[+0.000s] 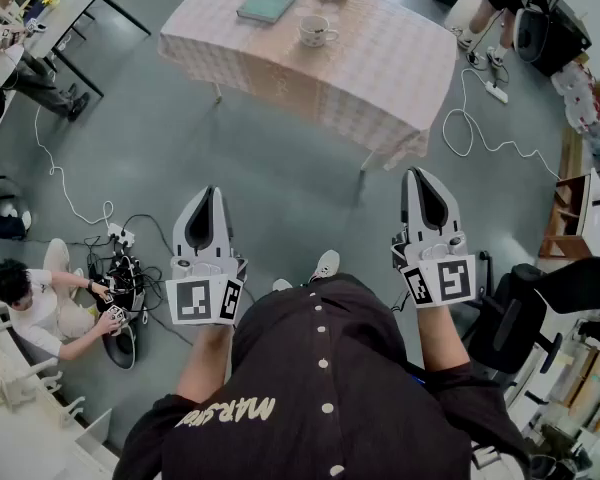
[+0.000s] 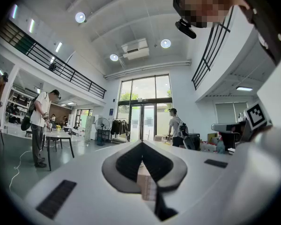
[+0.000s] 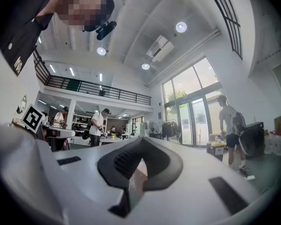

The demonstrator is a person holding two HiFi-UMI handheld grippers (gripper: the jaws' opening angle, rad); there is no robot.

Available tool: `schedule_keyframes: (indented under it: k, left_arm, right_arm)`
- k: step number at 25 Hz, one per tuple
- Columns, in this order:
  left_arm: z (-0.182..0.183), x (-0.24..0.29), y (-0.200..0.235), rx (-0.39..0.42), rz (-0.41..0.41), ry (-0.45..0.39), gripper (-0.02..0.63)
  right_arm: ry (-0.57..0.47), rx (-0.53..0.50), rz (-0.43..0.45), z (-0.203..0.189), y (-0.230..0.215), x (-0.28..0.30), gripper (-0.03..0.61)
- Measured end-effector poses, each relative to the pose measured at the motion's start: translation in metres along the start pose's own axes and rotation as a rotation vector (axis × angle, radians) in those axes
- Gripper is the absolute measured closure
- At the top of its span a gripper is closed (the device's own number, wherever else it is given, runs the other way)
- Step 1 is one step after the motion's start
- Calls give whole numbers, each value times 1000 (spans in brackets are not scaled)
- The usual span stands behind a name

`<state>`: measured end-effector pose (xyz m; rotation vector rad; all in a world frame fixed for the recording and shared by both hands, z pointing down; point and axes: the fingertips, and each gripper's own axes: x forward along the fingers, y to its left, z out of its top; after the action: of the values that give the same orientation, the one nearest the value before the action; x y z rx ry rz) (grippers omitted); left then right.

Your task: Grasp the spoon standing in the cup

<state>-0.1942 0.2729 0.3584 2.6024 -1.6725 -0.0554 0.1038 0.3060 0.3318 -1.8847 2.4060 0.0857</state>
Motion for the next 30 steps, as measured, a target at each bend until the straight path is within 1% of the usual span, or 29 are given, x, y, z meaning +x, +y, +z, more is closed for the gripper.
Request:
schedule_keyframes:
  k: [5,9,11,17,21,25,28,30]
  left_arm:
    - [-5,-1,-2,-2,1,6,606]
    - [-6,-2,-3,-2,-2,9,606]
    - [-7,-2,-3,-1,-3,10,606]
    - [-8,-4,-9,1,-11,13,606]
    - [-8,-5,-10,2,-12,12,606]
    - [-6,-3,-13,6,-12,8,606]
    - [-5,-3,-15,8,-11,8,604]
    - [-5,-3,-14,7,-7,11,604]
  right_arm:
    - [4,4,-9,-2,-2,-4,577]
    - [-25,85,-7,0,-4,-8,577]
    - [-34,103,-3,0,-3,-9,577]
    - [-34,96,-18,0,-5,-17,576]
    - [-40,95,-12,1,-4,-20,573]
    - [-44,104,-5,2,-6,-20,550]
    - [-47,108,2,4,-7,-19,499]
    - [-50,108,3,5,-7,-17,476]
